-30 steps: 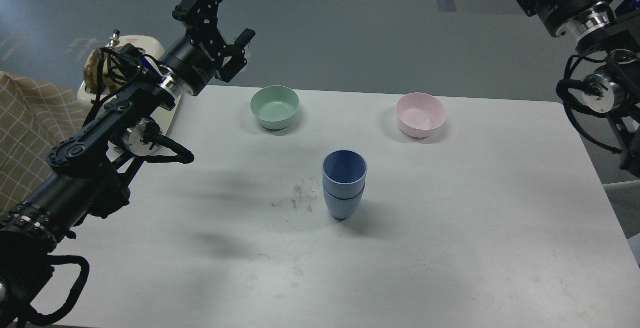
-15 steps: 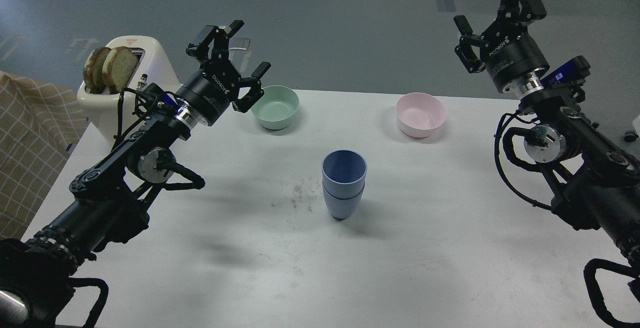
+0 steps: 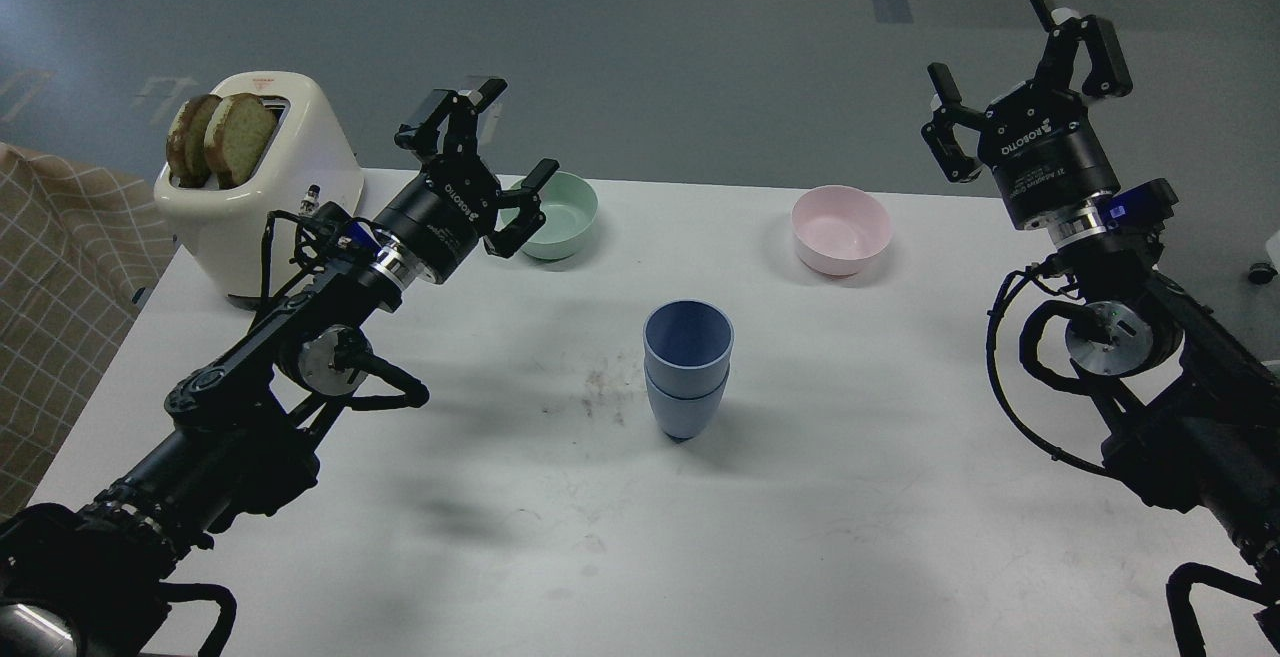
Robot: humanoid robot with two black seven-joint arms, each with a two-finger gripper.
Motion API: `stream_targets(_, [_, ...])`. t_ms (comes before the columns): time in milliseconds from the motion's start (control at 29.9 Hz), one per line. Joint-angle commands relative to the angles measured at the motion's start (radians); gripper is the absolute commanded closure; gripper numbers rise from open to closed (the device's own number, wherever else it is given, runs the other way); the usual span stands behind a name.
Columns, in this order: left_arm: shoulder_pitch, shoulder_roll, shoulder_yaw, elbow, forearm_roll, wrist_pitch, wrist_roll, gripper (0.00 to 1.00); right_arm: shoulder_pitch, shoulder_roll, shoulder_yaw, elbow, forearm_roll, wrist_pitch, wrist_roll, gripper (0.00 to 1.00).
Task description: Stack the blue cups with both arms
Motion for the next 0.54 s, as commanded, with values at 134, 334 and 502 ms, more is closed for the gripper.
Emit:
stream_targets(134, [0.002, -0.002, -0.036, -0.009, -0.001, 0.000, 0.023, 0.02, -0.023, -0.008, 0.004, 0.046, -0.003, 0.000, 0.000, 0.00])
stream_targets(334, [0.008, -0.002, -0.048, -0.044, -0.001, 0.000, 0.026, 0.02, -0.024, -0.005, 0.006, 0.060, -0.006, 0.000, 0.000, 0.00])
stream_targets(502, [0.025, -0.002, -0.065, -0.053, -0.001, 0.000, 0.034, 0.02, -0.024, -0.005, 0.012, 0.067, -0.006, 0.000, 0.000, 0.00])
